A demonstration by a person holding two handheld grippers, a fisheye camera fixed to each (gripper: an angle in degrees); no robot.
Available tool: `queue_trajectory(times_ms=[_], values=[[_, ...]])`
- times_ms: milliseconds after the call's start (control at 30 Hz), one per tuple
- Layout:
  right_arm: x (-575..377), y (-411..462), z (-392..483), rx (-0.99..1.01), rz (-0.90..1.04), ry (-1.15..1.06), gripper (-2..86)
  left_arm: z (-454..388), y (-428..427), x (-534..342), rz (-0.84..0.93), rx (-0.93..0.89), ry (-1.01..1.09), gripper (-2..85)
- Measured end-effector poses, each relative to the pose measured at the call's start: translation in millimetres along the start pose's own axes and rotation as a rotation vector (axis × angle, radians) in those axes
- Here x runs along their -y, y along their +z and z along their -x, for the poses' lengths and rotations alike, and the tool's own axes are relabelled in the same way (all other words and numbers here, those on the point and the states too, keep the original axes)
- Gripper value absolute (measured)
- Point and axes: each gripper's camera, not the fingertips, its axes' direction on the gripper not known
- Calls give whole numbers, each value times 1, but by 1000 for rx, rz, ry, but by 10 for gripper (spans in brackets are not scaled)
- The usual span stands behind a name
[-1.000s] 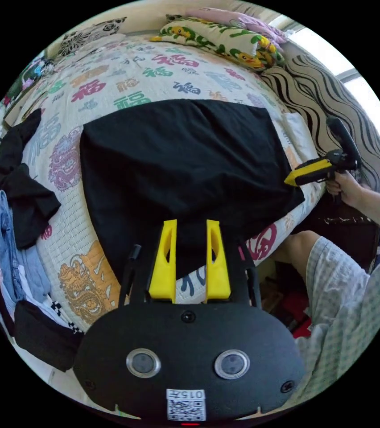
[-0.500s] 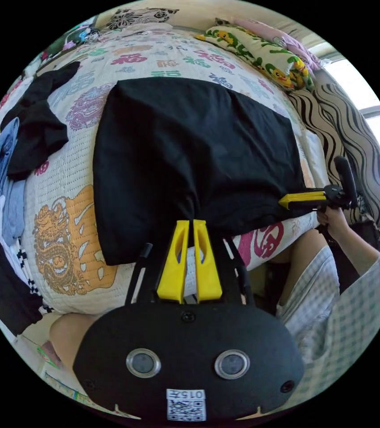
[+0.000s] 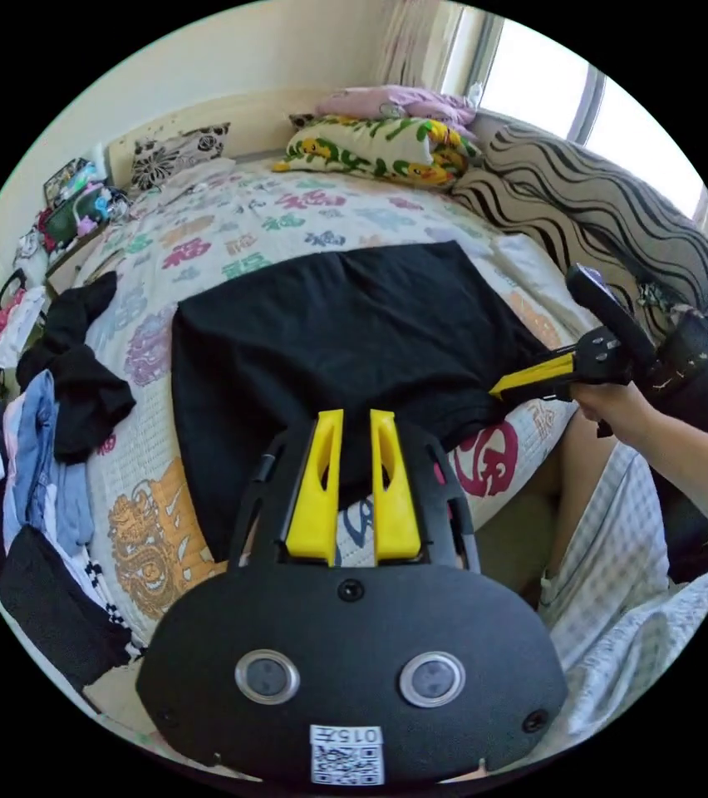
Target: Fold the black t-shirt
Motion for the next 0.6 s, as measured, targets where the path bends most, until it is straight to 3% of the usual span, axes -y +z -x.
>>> queue_trajectory(times_ms=[133, 200, 400, 533, 600], values=[[4, -9, 14, 20, 29, 38, -6, -17, 55, -2, 291, 62, 59, 65], [13, -14, 26, 15, 114, 22, -6, -22, 53, -14, 209, 97, 57, 63], [35, -18, 82, -217, 271, -149, -7, -32, 54, -8, 295, 140, 51, 55], [44, -27, 97, -283, 247, -96, -7, -28, 54, -3, 337, 120, 34, 44], [44, -51, 100, -238, 104, -52, -7, -20, 47, 3, 349, 56, 11, 38]])
